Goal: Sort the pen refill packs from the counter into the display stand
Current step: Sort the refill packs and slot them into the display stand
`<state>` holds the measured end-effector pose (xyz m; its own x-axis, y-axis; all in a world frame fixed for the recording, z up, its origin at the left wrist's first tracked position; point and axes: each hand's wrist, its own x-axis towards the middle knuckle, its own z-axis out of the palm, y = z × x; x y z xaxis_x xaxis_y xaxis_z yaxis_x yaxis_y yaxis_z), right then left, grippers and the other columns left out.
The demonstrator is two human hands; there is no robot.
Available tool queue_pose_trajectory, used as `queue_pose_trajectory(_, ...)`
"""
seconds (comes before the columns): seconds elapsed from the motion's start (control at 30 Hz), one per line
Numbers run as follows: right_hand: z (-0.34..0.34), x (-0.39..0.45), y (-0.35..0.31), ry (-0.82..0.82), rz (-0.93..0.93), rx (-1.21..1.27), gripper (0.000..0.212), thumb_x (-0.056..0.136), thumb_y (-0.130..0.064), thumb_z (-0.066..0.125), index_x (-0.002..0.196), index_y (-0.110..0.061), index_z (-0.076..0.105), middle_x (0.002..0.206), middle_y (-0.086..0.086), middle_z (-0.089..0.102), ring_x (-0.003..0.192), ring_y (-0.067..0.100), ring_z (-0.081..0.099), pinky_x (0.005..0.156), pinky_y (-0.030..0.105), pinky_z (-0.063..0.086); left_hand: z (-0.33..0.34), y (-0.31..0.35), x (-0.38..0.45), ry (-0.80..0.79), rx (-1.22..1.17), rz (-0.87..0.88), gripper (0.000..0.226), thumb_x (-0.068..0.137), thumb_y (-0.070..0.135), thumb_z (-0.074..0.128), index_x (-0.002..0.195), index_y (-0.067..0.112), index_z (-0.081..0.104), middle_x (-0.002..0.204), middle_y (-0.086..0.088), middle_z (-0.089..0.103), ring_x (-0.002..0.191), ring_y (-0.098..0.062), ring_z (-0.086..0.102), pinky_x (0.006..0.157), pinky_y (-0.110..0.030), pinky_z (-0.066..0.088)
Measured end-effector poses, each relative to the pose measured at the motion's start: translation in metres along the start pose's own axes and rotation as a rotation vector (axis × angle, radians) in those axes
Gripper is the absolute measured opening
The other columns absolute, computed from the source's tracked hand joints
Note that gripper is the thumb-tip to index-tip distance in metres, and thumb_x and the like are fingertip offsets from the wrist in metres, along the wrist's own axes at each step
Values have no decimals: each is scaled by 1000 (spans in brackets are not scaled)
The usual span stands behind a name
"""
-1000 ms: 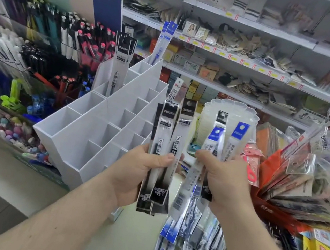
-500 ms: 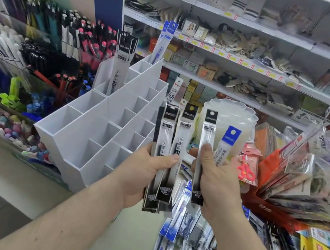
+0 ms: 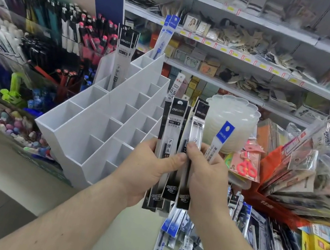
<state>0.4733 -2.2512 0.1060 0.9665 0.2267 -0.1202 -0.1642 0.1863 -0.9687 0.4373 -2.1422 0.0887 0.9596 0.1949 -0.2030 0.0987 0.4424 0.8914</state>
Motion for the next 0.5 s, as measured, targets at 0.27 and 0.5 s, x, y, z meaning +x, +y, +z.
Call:
queue_pose_trajectory(0.27,-7,8,-2,-5,106,44,18,90,-5,67,73,-9,64,71,15,69,62,26,68,61,37,60,4,2,-4,-84,-58,-133,50,83,26,75,127,6,62,119,-20,69,112,-38,66,99,-55,50)
queue_pose_trajectory(0.5,-10,11,-1,126,84,-19,24,90,-8,69,67,-14,68,73,17,70,70,36,67,75,49,58,7,1,0,-85,-179,-252,33,82,8,50,106,6,72,102,-17,71,92,-37,67,82,-46,55)
